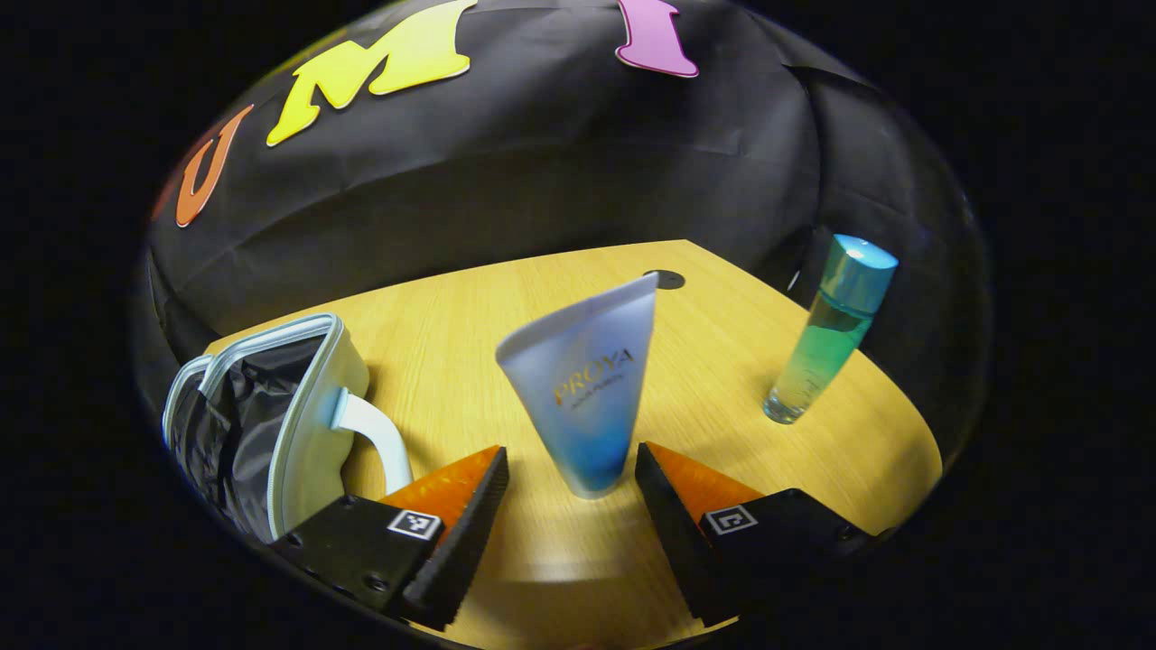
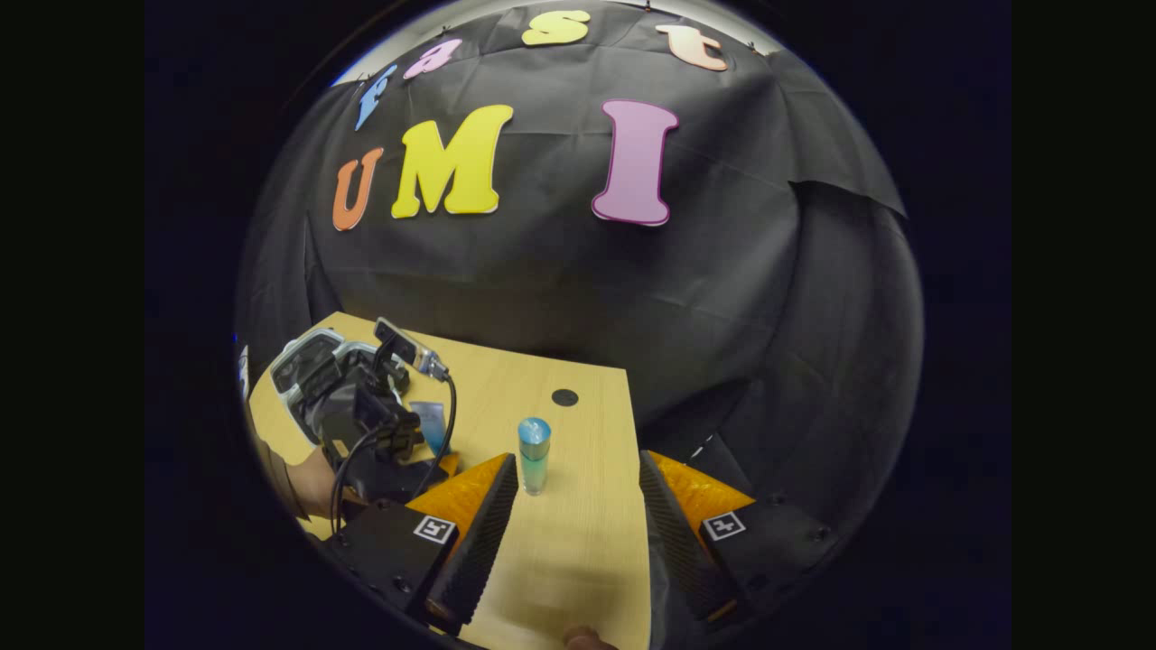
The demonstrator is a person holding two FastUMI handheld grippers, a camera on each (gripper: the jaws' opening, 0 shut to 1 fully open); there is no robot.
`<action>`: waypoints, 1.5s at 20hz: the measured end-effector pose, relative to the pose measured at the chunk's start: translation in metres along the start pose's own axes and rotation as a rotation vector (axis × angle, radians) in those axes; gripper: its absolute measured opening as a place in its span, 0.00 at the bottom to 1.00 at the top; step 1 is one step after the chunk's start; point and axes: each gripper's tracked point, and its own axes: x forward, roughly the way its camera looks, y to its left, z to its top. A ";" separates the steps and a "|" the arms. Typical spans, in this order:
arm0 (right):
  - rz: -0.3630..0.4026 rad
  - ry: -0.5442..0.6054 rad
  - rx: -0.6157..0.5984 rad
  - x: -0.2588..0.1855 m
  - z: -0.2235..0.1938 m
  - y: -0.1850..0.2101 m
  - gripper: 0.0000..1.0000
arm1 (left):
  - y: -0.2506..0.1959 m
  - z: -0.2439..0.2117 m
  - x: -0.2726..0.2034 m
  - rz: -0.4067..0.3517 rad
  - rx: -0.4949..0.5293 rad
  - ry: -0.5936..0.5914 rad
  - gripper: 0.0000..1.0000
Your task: First open the suitcase, pack the skin care products into it, and then close the suitcase.
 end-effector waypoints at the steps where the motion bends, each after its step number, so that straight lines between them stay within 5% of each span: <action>1: 0.000 0.012 -0.005 0.001 -0.006 0.000 0.80 | -0.002 0.001 0.003 -0.008 -0.006 -0.002 0.83; 7: 0.011 0.046 -0.024 0.017 -0.030 0.003 0.80 | -0.014 0.001 0.008 -0.050 -0.012 0.007 0.46; 10: 0.059 0.061 -0.001 0.033 -0.041 0.018 0.81 | -0.017 0.007 -0.006 -0.067 -0.021 0.005 0.51; 12: 0.082 0.065 0.021 0.049 -0.046 0.027 0.80 | -0.017 0.019 -0.025 -0.072 -0.014 -0.015 0.43; 14: 0.095 0.074 0.028 0.067 -0.052 0.035 0.80 | -0.015 0.030 -0.050 -0.086 -0.011 -0.037 0.49; 15: 0.104 0.074 0.038 0.079 -0.053 0.040 0.80 | -0.014 0.034 -0.064 -0.098 -0.020 -0.045 0.42; 18: 0.125 0.096 0.091 0.115 -0.063 0.056 0.81 | 0.002 0.038 -0.104 -0.082 -0.048 -0.047 0.41; 22: 0.064 0.092 0.140 0.155 -0.065 0.060 0.77 | 0.044 0.024 -0.147 -0.013 -0.091 -0.010 0.39; 29: -0.022 0.097 0.128 0.180 -0.064 0.073 0.54 | 0.160 -0.014 -0.185 0.134 -0.184 0.048 0.39; 30: -0.024 0.103 0.126 0.178 -0.063 0.077 0.37 | 0.174 -0.018 -0.186 0.142 -0.191 0.057 0.39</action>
